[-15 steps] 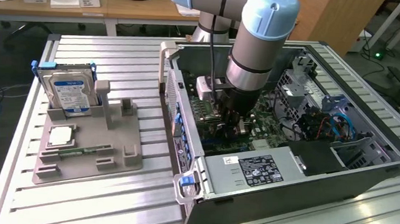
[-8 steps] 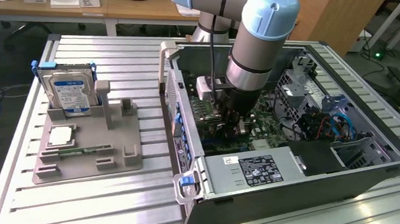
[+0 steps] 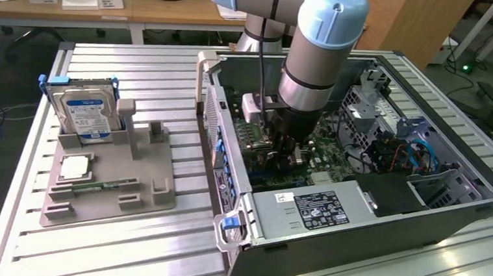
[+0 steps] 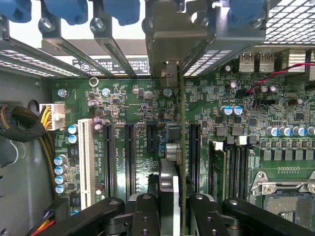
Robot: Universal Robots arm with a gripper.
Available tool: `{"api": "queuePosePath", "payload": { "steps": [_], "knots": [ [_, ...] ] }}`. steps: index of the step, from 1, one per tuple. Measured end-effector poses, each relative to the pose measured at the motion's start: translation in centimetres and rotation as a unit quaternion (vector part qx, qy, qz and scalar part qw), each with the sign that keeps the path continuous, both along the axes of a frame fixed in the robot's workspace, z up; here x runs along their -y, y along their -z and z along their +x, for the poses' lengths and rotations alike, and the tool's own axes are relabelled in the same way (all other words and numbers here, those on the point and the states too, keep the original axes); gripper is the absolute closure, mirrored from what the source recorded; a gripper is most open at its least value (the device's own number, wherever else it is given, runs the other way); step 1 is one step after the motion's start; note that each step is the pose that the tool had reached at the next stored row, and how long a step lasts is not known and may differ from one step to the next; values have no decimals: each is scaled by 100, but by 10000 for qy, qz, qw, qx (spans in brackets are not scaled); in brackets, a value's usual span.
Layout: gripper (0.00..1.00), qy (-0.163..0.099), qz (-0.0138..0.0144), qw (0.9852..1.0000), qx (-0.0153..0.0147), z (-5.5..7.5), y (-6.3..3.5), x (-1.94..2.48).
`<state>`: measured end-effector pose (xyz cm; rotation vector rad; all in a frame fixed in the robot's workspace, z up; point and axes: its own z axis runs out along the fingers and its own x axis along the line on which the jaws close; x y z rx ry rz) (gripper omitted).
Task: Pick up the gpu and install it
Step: 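Insert the gpu into the slot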
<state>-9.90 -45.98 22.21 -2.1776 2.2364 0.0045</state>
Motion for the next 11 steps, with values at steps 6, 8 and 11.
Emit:
{"api": "queuePosePath", "payload": {
  "steps": [6, 8, 11],
  "knots": [
    [72, 1, 3, 10000, -2, 2, 0, -1],
    [72, 1, 2, 10000, -2, 3, -5, -1],
    [72, 1, 3, 10000, -2, 3, -22, -1]
  ]
}}
